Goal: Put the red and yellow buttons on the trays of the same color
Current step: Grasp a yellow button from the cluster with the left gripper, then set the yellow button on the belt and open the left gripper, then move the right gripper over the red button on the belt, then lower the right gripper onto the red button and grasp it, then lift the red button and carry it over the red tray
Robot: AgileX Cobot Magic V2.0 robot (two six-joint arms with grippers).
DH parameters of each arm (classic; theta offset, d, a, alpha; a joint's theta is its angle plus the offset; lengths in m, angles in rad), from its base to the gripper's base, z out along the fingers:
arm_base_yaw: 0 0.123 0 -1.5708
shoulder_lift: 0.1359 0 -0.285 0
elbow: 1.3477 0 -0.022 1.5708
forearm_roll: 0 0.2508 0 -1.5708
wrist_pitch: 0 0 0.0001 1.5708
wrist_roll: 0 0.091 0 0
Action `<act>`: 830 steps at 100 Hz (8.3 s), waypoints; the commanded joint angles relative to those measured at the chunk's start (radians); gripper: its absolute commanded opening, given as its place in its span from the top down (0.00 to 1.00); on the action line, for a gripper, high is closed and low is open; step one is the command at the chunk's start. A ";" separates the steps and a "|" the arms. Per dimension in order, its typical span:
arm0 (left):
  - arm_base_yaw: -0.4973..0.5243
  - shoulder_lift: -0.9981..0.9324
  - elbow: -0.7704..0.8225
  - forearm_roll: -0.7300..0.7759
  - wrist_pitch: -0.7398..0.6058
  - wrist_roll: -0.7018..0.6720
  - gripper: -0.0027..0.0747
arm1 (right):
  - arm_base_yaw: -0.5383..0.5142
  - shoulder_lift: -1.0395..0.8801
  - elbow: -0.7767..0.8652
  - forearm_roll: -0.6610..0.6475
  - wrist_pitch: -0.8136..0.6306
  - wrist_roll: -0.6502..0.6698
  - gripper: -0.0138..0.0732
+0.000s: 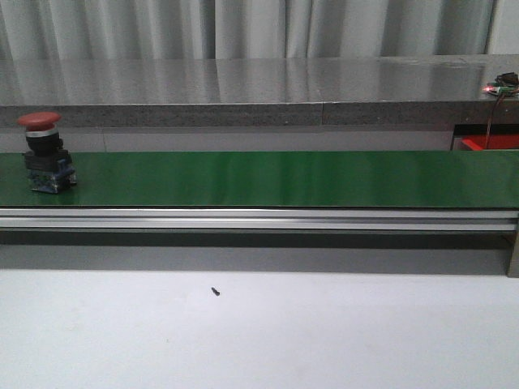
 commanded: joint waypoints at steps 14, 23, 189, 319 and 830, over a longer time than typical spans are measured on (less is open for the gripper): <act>-0.008 -0.055 -0.027 -0.013 -0.019 0.022 0.62 | -0.002 -0.003 -0.025 -0.001 -0.066 0.001 0.92; -0.008 -0.055 -0.027 -0.013 -0.022 0.023 0.58 | -0.002 -0.003 -0.025 -0.001 -0.066 0.001 0.92; -0.262 -0.506 0.352 -0.258 -0.152 0.098 0.99 | -0.083 -0.114 -0.024 0.001 -0.060 0.001 0.92; -0.286 -1.392 1.089 -0.262 -0.362 0.098 0.99 | -0.046 0.048 -0.176 0.003 -0.045 -0.001 0.92; -0.286 -1.392 1.089 -0.262 -0.362 0.098 0.99 | -0.273 1.458 -1.609 0.224 0.420 -0.233 0.56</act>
